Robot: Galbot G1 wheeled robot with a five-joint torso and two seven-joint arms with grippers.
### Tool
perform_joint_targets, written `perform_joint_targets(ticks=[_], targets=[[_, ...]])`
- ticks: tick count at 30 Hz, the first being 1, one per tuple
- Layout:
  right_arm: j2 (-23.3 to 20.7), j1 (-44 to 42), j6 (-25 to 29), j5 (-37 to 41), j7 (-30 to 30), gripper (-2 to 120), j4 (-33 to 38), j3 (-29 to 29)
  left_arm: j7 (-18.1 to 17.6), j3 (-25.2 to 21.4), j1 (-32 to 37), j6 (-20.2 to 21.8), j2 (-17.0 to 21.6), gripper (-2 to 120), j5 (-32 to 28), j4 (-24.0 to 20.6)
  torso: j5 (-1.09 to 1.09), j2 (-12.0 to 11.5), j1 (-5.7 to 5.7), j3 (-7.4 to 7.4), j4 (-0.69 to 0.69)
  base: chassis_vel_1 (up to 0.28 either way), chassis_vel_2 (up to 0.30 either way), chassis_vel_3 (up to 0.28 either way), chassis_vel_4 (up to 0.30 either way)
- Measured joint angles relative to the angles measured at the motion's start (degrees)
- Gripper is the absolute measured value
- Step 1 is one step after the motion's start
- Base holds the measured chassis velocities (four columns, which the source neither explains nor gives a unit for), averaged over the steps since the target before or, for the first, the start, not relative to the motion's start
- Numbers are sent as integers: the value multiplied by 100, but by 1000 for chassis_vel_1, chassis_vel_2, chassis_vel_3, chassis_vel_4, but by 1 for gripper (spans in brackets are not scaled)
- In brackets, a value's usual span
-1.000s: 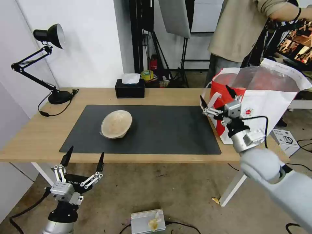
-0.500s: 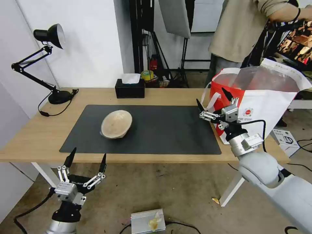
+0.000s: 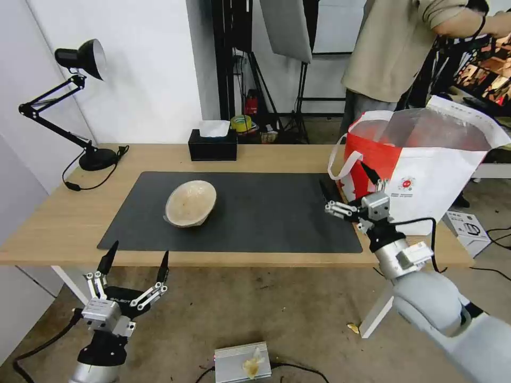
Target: Pick up the trash from the table and place it into the takeout bag.
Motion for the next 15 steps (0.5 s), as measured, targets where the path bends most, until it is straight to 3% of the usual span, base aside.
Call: perform_joint_targets(ticks=[15], targets=[[818, -1591, -13, -554, -139, 100, 490, 802, 3, 276, -32, 0, -2, 100, 154, 15, 0, 0, 0, 0, 0, 0, 0, 0, 0]])
